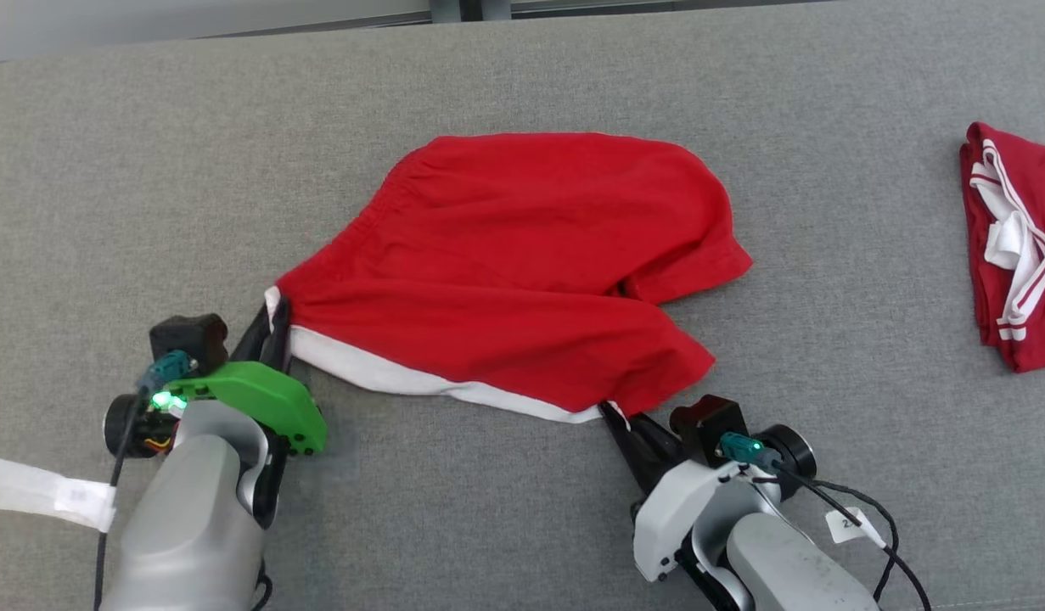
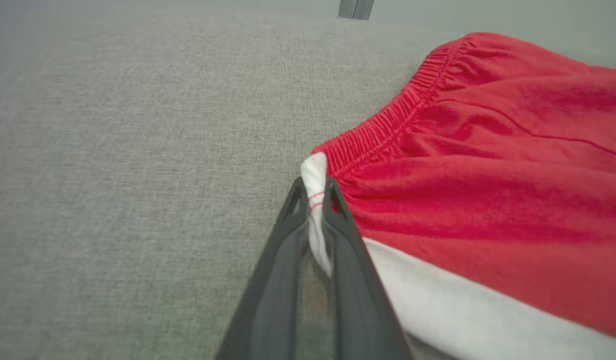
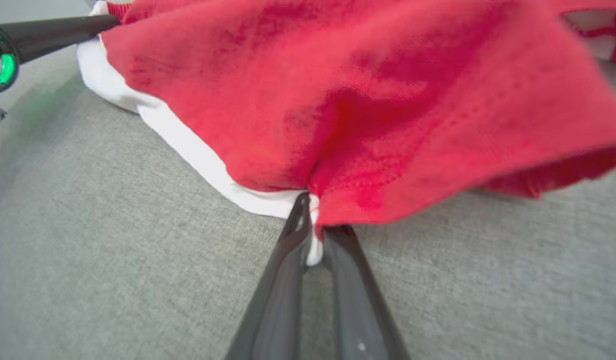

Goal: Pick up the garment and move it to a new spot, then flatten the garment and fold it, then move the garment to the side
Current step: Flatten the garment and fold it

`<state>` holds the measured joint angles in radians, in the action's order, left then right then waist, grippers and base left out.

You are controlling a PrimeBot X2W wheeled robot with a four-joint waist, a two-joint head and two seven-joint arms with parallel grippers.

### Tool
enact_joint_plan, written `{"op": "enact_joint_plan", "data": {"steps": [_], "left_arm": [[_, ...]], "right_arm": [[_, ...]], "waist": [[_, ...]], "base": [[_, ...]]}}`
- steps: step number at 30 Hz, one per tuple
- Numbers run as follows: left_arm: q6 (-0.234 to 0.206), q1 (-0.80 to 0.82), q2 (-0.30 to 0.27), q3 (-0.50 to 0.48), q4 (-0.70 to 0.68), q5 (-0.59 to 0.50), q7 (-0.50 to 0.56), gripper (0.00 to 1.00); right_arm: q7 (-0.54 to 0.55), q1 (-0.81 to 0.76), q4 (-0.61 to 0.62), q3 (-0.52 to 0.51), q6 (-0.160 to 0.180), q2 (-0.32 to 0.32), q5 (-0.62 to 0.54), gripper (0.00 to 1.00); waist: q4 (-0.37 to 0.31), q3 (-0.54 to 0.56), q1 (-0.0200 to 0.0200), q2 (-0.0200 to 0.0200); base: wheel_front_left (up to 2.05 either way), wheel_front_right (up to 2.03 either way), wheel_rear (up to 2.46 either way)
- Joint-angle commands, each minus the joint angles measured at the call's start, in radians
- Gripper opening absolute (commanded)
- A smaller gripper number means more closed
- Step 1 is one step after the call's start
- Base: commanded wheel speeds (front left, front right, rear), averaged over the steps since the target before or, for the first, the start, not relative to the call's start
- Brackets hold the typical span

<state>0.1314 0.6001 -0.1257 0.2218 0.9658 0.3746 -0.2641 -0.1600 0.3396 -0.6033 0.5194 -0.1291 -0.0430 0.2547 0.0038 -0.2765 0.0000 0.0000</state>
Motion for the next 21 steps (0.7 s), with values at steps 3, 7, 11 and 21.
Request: {"op": "enact_joint_plan", "data": {"steps": [3, 7, 11, 21], "left_arm": [[-0.004, -0.032, 0.001, -0.064, -0.113, 0.029, 0.0, 0.0], [-0.003, -0.068, 0.026, -0.124, -0.274, 0.066, 0.0, 0.0], [-0.002, -0.092, 0.045, -0.11, -0.414, 0.115, 0.0, 0.0], [-0.002, -0.039, 0.053, -0.012, -0.58, 0.209, 0.007, 0.0]], "right_arm": [[-0.027, -0.043, 0.04, -0.088, 0.001, -0.014, -0.019, 0.0], [-0.056, -0.07, 0.172, -0.218, 0.0, -0.01, -0.069, 0.0], [-0.044, -0.095, 0.343, -0.326, 0.0, -0.011, -0.121, 0.0], [0.1, -0.087, 0.683, -0.406, -0.001, -0.025, -0.125, 0.0]], "waist": [[-0.011, 0.019, 0.0, 0.0], [-0.025, 0.043, 0.0, 0.0], [-0.045, 0.067, 0.0, 0.0], [-0.111, 0.107, 0.0, 0.0]], "base": [[0.0, 0.0, 0.0], [0.0, 0.0, 0.0], [0.0, 0.0, 0.0], [0.0, 0.0, 0.0]]}}
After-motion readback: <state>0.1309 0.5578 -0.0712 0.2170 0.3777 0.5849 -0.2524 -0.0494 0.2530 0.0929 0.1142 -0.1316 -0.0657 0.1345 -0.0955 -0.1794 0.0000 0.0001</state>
